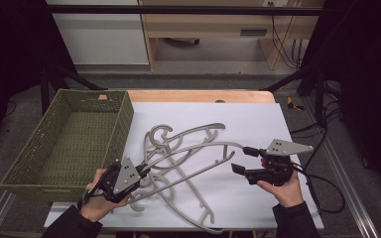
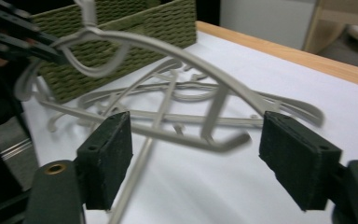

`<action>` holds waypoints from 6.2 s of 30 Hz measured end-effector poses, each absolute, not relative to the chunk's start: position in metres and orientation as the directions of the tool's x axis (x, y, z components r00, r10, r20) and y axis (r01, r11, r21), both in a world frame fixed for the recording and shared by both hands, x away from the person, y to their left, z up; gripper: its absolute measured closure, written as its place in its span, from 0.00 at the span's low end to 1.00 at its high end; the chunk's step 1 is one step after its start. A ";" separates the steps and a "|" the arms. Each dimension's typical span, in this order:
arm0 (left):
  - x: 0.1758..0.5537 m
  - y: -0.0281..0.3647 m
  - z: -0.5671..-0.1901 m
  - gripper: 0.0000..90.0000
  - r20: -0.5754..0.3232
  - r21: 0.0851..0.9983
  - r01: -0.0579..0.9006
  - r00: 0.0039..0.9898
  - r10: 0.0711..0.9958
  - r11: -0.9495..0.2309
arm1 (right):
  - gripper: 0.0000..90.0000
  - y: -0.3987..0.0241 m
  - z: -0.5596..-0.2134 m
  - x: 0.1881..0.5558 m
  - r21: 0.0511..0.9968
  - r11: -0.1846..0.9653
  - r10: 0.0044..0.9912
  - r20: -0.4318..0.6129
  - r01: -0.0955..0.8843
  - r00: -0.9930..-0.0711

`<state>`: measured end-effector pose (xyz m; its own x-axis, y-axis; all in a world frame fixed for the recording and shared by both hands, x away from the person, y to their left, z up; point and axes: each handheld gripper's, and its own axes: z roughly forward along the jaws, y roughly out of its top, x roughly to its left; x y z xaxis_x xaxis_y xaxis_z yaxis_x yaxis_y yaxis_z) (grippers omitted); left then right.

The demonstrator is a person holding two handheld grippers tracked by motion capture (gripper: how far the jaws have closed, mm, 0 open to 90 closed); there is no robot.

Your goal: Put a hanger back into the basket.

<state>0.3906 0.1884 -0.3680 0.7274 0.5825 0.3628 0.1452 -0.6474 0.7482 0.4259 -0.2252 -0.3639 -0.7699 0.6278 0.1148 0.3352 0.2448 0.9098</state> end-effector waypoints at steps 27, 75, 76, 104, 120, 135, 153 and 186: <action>0.401 0.243 -0.311 0.91 0.283 0.857 0.202 0.584 0.761 -0.474 | 0.07 -0.257 -0.387 0.436 0.913 0.144 0.785 0.128 0.381 -0.606; 0.479 0.410 -0.313 0.91 0.338 0.770 0.401 0.404 0.850 -0.497 | 0.05 -0.257 -0.389 0.436 0.910 0.158 0.797 0.112 0.384 -0.593; 0.479 0.412 -0.314 0.91 0.338 0.769 0.405 0.398 0.853 -0.494 | 0.05 -0.257 -0.389 0.436 0.910 0.158 0.797 0.112 0.384 -0.593; 0.485 0.451 -0.369 0.91 0.331 0.664 0.593 0.313 0.890 -0.456 | 0.05 -0.253 -0.392 0.438 0.900 0.174 0.796 0.111 0.400 -0.596; 0.499 0.445 -0.382 0.84 0.286 0.586 0.691 0.311 0.906 -0.422 | 0.05 -0.251 -0.389 0.436 0.902 0.181 0.794 0.100 0.391 -0.600; 0.472 0.401 -0.338 0.41 0.170 0.813 0.484 0.334 0.927 -0.323 | 0.04 -0.230 -0.371 0.426 0.912 0.208 0.781 0.063 0.354 -0.621; 0.426 0.298 -0.348 0.15 0.059 0.919 0.294 0.557 0.828 -0.263 | 0.06 -0.192 -0.366 0.422 0.901 0.254 0.718 0.068 0.352 -0.692; 0.419 0.283 -0.365 0.10 0.047 0.916 0.290 0.609 0.792 -0.277 | 0.12 -0.090 -0.402 0.407 0.756 0.494 0.573 0.086 0.428 -0.815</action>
